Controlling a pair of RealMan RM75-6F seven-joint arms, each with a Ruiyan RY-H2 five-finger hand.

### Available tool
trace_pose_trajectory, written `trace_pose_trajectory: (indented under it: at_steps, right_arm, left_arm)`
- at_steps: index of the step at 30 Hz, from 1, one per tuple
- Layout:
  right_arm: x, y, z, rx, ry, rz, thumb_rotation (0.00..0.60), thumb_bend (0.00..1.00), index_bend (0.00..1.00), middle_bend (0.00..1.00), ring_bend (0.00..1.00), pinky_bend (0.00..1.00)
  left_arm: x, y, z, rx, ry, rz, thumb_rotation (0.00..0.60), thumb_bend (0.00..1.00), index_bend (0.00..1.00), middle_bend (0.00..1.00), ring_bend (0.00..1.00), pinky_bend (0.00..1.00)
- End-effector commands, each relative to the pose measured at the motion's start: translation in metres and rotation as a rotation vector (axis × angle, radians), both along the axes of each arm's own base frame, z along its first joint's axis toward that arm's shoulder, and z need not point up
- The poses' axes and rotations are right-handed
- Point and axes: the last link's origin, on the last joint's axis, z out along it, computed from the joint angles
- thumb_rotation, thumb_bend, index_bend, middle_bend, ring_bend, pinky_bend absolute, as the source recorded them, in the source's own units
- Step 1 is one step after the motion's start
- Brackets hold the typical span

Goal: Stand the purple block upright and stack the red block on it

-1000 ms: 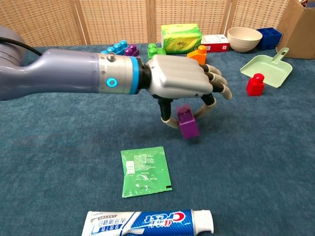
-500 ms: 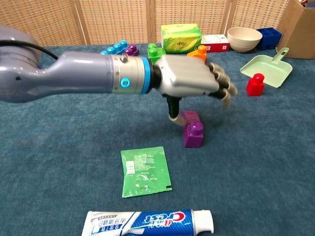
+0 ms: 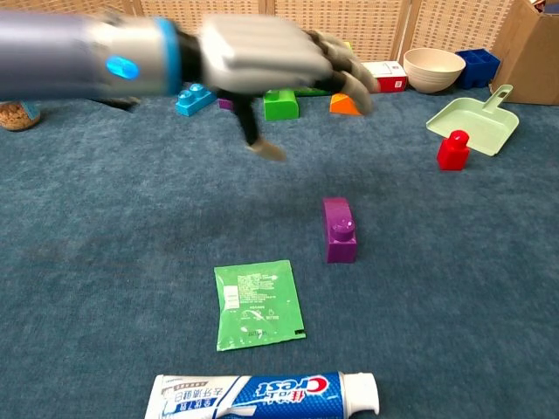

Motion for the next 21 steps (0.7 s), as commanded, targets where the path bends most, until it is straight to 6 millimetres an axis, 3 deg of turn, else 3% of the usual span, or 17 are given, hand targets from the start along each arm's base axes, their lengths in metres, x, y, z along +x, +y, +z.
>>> trace_pose_trajectory:
  at_steps: [1, 6, 7, 13, 19, 21]
  right_arm:
    - [0.002, -0.008, -0.002, 0.055, -0.003, 0.019, 0.6, 0.24, 0.48, 0.28, 0.01, 0.07]
    - [0.004, -0.022, -0.006, 0.11, 0.019, 0.035, 0.6, 0.24, 0.47, 0.28, 0.01, 0.07]
    - [0.007, -0.028, -0.008, 0.125, 0.023, 0.05, 0.6, 0.24, 0.45, 0.28, 0.01, 0.07]
    - [0.023, -0.053, -0.017, 0.177, 0.056, 0.1, 0.6, 0.24, 0.42, 0.28, 0.02, 0.07]
    - [0.045, -0.081, -0.034, 0.249, 0.089, 0.132, 0.599, 0.22, 0.31, 0.27, 0.04, 0.11]
    - [0.053, -0.092, -0.041, 0.281, 0.113, 0.137, 0.572, 0.22, 0.27, 0.26, 0.05, 0.11]
  left_arm:
    - [-0.046, -0.016, 0.047, 0.039, -0.01, 0.12, 0.6, 0.29, 0.16, 0.01, 0.0, 0.0]
    - [-0.085, -0.044, 0.085, 0.09, 0.003, 0.223, 0.6, 0.29, 0.16, 0.01, 0.0, 0.0]
    - [-0.1, -0.055, 0.1, 0.119, 0.012, 0.257, 0.6, 0.29, 0.16, 0.01, 0.0, 0.0]
    - [-0.149, -0.11, 0.148, 0.198, -0.012, 0.399, 0.6, 0.29, 0.18, 0.01, 0.0, 0.0]
    - [-0.187, -0.147, 0.176, 0.251, -0.031, 0.514, 0.6, 0.29, 0.19, 0.01, 0.0, 0.0]
    - [-0.197, -0.158, 0.184, 0.264, -0.046, 0.549, 0.6, 0.29, 0.19, 0.01, 0.0, 0.0]
